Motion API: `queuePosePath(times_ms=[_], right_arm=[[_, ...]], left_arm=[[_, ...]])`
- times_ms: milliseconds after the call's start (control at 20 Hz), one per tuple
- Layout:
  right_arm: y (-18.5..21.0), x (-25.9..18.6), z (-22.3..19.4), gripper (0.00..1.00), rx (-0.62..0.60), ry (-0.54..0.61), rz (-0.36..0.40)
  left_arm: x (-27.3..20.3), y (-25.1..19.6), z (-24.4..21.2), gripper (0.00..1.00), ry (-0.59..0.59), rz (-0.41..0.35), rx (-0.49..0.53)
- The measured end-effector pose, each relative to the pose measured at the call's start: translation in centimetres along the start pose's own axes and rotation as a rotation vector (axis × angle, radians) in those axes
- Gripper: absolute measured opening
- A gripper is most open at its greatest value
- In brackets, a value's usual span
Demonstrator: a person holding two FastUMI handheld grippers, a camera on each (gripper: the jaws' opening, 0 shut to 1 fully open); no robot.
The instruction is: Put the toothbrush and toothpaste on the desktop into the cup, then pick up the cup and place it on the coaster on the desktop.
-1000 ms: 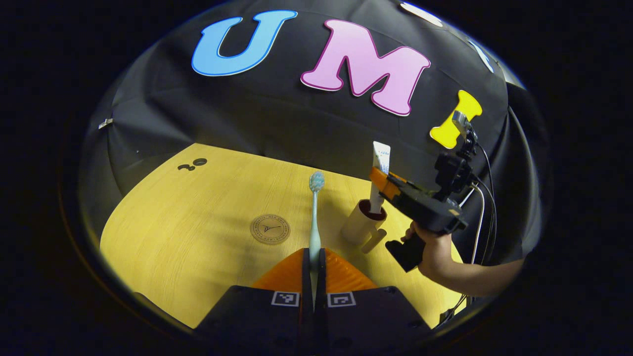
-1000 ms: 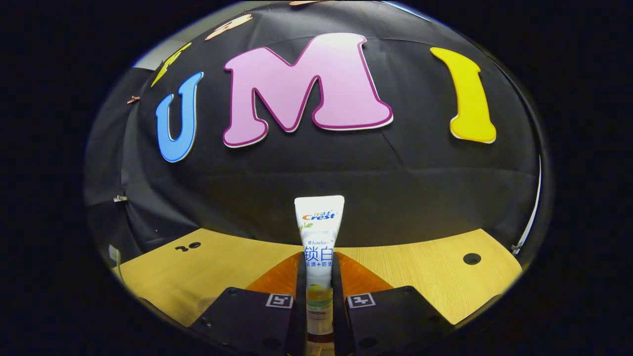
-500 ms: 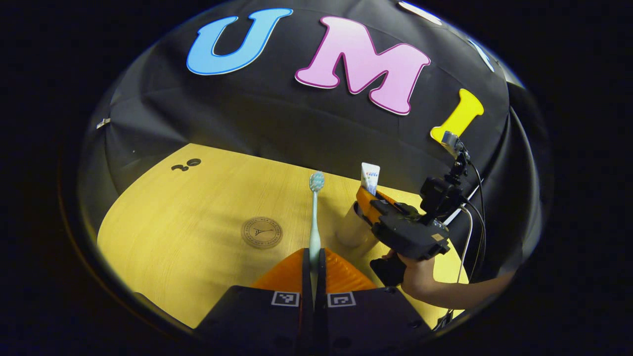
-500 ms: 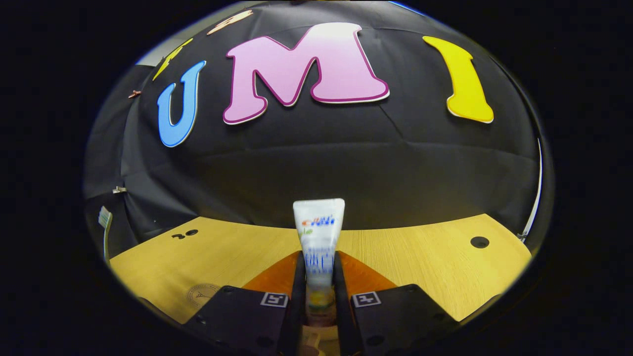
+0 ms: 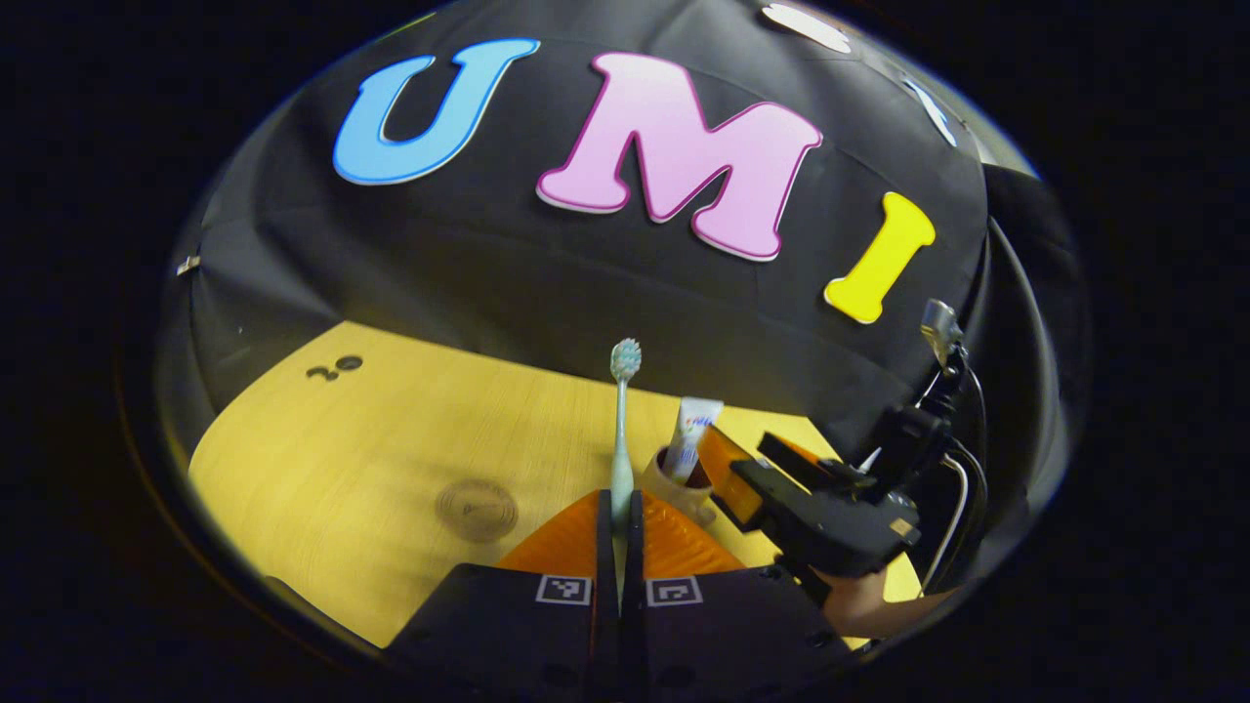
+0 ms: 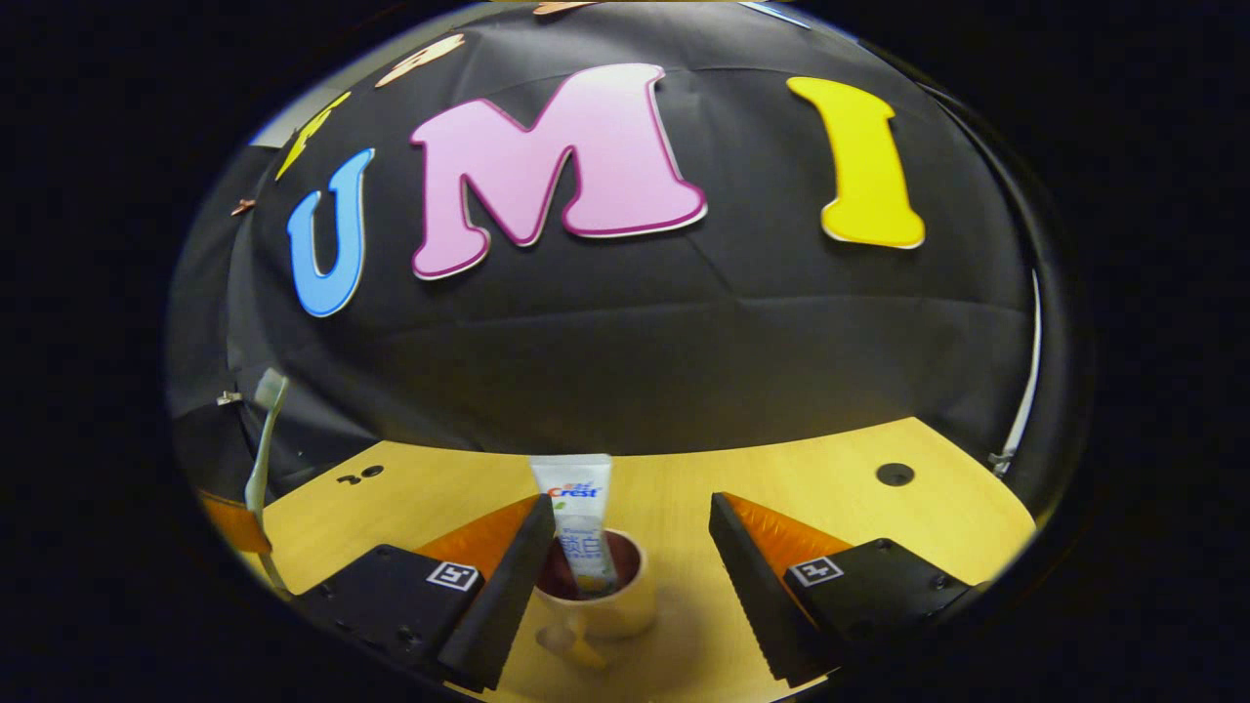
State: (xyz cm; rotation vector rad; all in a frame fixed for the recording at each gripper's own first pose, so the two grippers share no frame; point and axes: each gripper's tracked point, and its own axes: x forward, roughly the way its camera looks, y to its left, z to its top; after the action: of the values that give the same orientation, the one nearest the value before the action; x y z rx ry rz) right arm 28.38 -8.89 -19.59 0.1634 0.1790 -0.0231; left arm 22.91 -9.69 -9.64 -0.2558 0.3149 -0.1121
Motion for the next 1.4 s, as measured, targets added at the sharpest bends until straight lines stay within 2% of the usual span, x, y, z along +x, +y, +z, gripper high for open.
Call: queuePosePath(times_ms=[250,400,550,700,1000,1150,1400], right_arm=[[-2.3,-2.5,-1.9,0.98,-0.031,0.066,-0.021],[-3.4,-3.9,-3.9,0.98,-0.028,0.126,-0.033],[-3.4,-4.6,-5.4,0.98,-0.053,0.162,-0.012],[-3.5,-5.1,-6.7,0.98,-0.059,0.200,-0.008],[-5.7,-5.7,-8.7,0.98,-0.087,0.260,-0.047],[-7.0,-6.1,-9.3,0.98,-0.123,0.286,-0.082],[-6.6,-6.2,-9.6,0.98,-0.139,0.288,-0.075]], left_arm=[[4.3,-3.3,4.1,0.06,-0.129,-0.084,0.039],[7.1,-4.8,5.2,0.06,-0.187,-0.105,0.076],[9.5,-6.3,5.4,0.06,-0.241,-0.135,0.117],[11.8,-7.3,4.9,0.06,-0.282,-0.158,0.125],[14.2,-7.6,1.6,0.07,-0.304,-0.174,0.166],[13.9,-7.5,1.1,0.09,-0.360,-0.190,0.132],[14.8,-6.7,-1.7,0.13,-0.338,-0.177,0.118]])
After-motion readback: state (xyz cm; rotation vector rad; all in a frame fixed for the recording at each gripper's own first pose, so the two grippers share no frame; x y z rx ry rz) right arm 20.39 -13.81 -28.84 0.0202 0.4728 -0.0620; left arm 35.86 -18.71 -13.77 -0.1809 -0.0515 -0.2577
